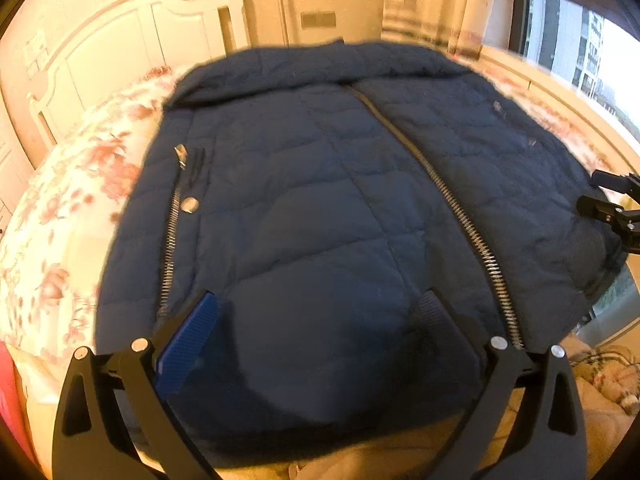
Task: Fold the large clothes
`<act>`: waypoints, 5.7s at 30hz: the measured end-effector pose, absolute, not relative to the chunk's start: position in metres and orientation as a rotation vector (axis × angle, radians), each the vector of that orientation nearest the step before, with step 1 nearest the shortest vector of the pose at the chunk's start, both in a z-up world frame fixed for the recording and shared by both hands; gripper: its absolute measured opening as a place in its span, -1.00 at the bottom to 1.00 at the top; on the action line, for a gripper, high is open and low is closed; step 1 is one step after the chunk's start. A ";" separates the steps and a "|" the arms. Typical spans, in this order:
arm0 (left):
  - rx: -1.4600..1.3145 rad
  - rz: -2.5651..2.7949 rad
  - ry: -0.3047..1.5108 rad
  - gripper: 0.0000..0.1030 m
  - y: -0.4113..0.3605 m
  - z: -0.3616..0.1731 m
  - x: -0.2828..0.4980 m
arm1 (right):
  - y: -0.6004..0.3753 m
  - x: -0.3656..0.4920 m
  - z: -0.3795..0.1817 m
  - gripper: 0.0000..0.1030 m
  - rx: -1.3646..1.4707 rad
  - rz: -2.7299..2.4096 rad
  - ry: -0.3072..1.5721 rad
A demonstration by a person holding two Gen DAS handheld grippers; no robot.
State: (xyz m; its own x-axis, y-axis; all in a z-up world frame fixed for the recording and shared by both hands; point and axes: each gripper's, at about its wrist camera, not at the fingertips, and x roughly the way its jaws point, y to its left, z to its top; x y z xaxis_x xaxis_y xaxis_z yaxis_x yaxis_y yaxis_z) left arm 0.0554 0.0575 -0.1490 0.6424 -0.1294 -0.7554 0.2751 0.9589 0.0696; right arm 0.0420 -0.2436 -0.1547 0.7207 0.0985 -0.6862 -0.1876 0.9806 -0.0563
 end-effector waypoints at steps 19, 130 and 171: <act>-0.159 -0.102 0.821 0.96 0.198 -0.158 0.040 | -0.308 0.019 -0.155 0.73 0.079 0.214 0.760; -0.325 -0.486 0.695 -0.84 0.208 -0.055 0.242 | -0.302 0.146 -0.040 -0.83 -0.078 0.224 0.509; -0.355 -0.457 0.856 0.95 0.213 -0.159 0.175 | -0.372 0.089 -0.149 0.31 0.280 0.505 0.688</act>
State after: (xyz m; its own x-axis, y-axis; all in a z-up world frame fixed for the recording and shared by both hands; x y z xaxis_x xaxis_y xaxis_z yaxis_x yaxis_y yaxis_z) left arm 0.1752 0.2125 -0.1592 0.5698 -0.5184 -0.6376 0.2410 0.8472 -0.4735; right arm 0.0893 -0.3721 -0.1494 0.6596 0.5294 -0.5335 -0.3495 0.8444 0.4059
